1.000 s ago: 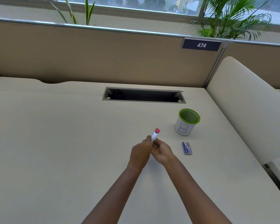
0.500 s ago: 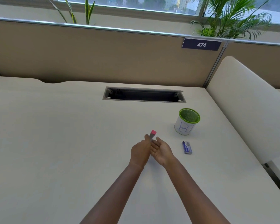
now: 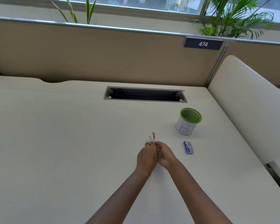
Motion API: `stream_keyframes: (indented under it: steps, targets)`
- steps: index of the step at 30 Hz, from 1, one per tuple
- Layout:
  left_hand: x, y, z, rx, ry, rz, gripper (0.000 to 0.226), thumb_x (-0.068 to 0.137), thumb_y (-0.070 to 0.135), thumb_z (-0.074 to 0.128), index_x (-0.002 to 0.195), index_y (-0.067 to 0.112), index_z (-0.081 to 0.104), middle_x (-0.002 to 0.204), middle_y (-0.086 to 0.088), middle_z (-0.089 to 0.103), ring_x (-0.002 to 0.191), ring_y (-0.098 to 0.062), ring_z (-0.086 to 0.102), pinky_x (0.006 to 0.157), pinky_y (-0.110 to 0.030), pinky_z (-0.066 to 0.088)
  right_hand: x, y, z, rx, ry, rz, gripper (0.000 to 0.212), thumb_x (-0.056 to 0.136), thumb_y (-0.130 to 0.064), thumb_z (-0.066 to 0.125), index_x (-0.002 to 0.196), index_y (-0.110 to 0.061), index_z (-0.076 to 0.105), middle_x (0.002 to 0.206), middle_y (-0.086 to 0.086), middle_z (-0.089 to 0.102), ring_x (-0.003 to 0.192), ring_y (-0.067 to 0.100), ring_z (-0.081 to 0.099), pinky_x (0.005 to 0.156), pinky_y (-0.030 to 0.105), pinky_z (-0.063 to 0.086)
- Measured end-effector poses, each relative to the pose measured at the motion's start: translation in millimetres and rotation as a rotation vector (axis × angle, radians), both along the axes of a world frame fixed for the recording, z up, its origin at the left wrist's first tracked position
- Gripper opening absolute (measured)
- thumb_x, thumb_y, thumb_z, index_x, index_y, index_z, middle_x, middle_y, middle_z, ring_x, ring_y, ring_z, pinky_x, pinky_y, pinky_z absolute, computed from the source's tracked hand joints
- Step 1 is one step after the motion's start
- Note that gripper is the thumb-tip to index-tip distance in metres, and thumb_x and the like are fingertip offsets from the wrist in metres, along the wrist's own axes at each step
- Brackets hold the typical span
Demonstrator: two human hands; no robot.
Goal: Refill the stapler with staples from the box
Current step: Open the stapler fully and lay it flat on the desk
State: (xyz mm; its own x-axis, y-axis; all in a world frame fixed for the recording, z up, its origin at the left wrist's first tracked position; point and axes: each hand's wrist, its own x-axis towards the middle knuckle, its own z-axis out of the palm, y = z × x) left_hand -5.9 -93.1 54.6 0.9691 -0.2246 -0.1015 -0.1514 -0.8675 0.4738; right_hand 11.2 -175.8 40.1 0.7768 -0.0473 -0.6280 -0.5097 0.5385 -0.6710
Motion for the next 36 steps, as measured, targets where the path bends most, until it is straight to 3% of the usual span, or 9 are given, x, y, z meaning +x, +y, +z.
stream_keyframes:
  steps: [4,8,12,15,18,21,25,31,36]
  targets:
    - [-8,-2,4,-0.203,0.023,0.058,0.031,0.099,0.013,0.031,0.122,0.003,0.050,0.116,-0.016,0.060,0.102,-0.029,0.061,0.085,-0.036,0.050,-5,-1,-4,0.027,-0.055,-0.012,0.018,0.090,0.003,0.045,0.085,0.005,0.062,0.075,0.015,0.063,0.071,0.021,0.062,0.070,0.027,0.050]
    - [-8,4,7,-0.403,0.019,0.257,0.025,0.094,0.012,0.038,0.106,0.007,0.059,0.100,-0.014,0.070,0.090,-0.029,0.064,0.070,-0.034,0.047,-8,-5,-6,0.103,-0.057,-0.104,0.024,0.093,0.002,0.040,0.082,0.002,0.061,0.053,0.007,0.070,0.046,0.013,0.066,0.043,0.019,0.053]
    - [0,17,6,-0.500,0.094,0.396,0.025,0.090,0.010,0.043,0.104,0.010,0.063,0.095,-0.009,0.074,0.087,-0.026,0.067,0.072,-0.030,0.049,-10,-6,-10,0.221,-0.039,-0.120,0.024,0.099,-0.007,0.033,0.090,0.002,0.054,0.058,0.012,0.071,0.046,0.018,0.068,0.043,0.025,0.056]
    - [6,22,8,-0.605,0.175,0.416,0.023,0.089,0.009,0.044,0.100,0.008,0.064,0.082,-0.011,0.076,0.065,-0.024,0.064,0.075,-0.033,0.055,-10,-5,-12,0.250,-0.005,-0.068,0.023,0.099,-0.012,0.035,0.089,-0.003,0.054,0.065,0.009,0.058,0.040,0.015,0.060,0.041,0.020,0.054]
    - [10,26,7,-0.597,0.167,0.418,0.021,0.089,0.011,0.046,0.098,0.010,0.065,0.079,-0.011,0.076,0.053,-0.018,0.056,0.072,-0.030,0.053,-10,-5,-11,0.258,0.032,-0.005,0.024,0.098,-0.016,0.038,0.089,-0.005,0.058,0.053,0.004,0.052,0.034,0.008,0.051,0.031,0.012,0.043]
    - [12,27,6,-0.613,0.152,0.412,0.017,0.089,0.014,0.052,0.097,0.010,0.067,0.084,-0.011,0.075,0.063,-0.021,0.061,0.075,-0.034,0.054,-10,-5,-6,0.236,0.031,0.053,0.025,0.098,-0.018,0.038,0.090,-0.006,0.058,0.048,0.003,0.052,0.032,0.005,0.047,0.028,0.011,0.038]
    - [10,28,4,-0.602,0.104,0.385,0.012,0.086,0.022,0.061,0.092,0.016,0.069,0.089,-0.007,0.073,0.079,-0.026,0.068,0.074,-0.033,0.053,-9,-3,-2,0.199,0.022,0.055,0.027,0.099,-0.019,0.036,0.089,-0.005,0.057,0.054,0.004,0.047,0.031,0.004,0.045,0.027,0.010,0.035]
    - [9,24,1,-0.522,0.029,0.368,0.010,0.084,0.025,0.062,0.088,0.021,0.071,0.085,0.002,0.072,0.070,-0.010,0.057,0.052,-0.016,0.035,-12,3,1,0.142,-0.026,0.086,0.031,0.099,-0.019,0.036,0.081,-0.006,0.057,0.053,0.004,0.048,0.034,0.006,0.047,0.028,0.010,0.033]
    - [11,23,3,-0.478,-0.013,0.390,0.009,0.082,0.022,0.062,0.083,0.020,0.070,0.085,0.003,0.073,0.071,-0.010,0.057,0.056,-0.020,0.035,-13,6,2,0.084,-0.072,0.119,0.029,0.099,-0.018,0.036,0.085,-0.006,0.058,0.051,0.004,0.052,0.036,0.005,0.049,0.029,0.011,0.034]
